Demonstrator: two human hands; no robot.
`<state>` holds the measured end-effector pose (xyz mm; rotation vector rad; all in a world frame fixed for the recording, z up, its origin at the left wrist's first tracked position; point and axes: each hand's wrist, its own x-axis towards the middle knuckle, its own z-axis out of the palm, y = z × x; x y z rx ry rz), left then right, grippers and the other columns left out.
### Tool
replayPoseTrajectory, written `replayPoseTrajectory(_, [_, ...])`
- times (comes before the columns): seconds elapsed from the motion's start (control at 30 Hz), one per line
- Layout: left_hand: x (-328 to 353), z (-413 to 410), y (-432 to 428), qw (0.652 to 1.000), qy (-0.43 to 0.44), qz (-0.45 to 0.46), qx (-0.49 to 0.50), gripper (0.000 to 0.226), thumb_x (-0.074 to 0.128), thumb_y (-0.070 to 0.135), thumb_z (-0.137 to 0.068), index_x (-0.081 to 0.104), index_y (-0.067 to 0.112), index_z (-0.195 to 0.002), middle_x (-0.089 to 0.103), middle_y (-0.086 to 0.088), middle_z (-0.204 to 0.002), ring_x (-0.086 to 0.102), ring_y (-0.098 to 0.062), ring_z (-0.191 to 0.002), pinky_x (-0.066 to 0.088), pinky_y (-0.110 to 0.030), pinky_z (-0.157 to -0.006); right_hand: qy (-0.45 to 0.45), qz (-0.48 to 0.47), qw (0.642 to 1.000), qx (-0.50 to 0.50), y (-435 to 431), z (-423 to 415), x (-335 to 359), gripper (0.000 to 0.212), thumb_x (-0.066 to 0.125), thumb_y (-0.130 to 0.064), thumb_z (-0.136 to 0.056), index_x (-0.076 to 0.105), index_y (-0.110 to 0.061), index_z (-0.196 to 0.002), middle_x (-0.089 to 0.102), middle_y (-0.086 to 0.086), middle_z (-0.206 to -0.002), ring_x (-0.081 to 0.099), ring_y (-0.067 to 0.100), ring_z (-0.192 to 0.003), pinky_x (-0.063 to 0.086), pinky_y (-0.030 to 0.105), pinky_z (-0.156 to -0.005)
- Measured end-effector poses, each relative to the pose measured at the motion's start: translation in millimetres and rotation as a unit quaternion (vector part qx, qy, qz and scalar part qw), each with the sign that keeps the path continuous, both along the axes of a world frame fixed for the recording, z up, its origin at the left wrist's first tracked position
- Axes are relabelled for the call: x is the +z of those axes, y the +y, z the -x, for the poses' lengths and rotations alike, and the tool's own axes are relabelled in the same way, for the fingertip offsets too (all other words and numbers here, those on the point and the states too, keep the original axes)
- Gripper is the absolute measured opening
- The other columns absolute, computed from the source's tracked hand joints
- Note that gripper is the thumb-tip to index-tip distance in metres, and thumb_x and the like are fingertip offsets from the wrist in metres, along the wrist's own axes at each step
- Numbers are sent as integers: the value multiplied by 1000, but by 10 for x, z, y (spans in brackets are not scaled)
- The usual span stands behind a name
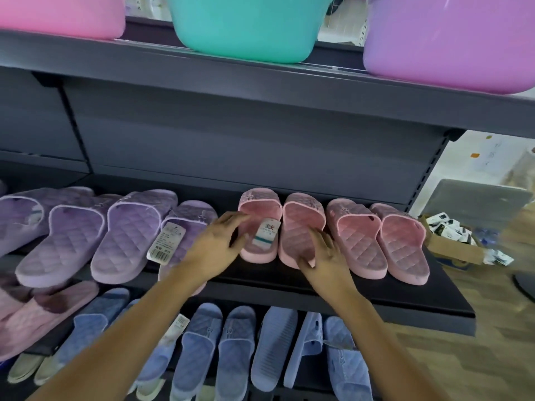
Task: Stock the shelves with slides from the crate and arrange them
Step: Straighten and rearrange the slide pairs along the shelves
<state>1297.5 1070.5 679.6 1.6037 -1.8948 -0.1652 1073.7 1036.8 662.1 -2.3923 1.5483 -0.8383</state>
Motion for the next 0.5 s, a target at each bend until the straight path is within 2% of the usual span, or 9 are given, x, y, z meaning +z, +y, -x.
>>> replayPoseTrajectory(0.1, [35,-143,261,1000,2,0,27,62,33,44,-79,57,8,-123,58,-9,-126,56,-26,-114,39,-30,-98,-4,14,1000,26,110,-44,31,63,65,-19,-84,38,-8,-139,45,12,-138,44,32,-122,42,44,-97])
replayPoseTrajectory(0.23, [-10,-362,538,997,-29,5,73,58,36,37,-76,61,8,-119,61,-12,-119,58,-34,-105,39,-30,-94,-33,5,997,69,237,-178,59,64,65,-21,-85,36,-11,-141,45,6,-139,42,27,-125,41,41,-99])
replayPoseTrajectory(0.4, [-66,-554,799,992,-22,-18,121,67,32,45,-76,53,7,-128,55,-12,-128,52,-31,-115,42,-37,-94,-44,-4,991,125,369,-451,43,59,63,-20,-86,38,-13,-139,45,5,-138,43,24,-125,40,37,-98])
replayPoseTrajectory(0.5, [-88,-658,833,989,-29,-41,136,57,46,32,-82,47,7,-133,49,-11,-135,46,-31,-122,37,-36,-100,-43,-8,990,137,409,-642,38,60,64,-22,-86,37,-13,-139,45,5,-138,43,24,-126,40,36,-100])
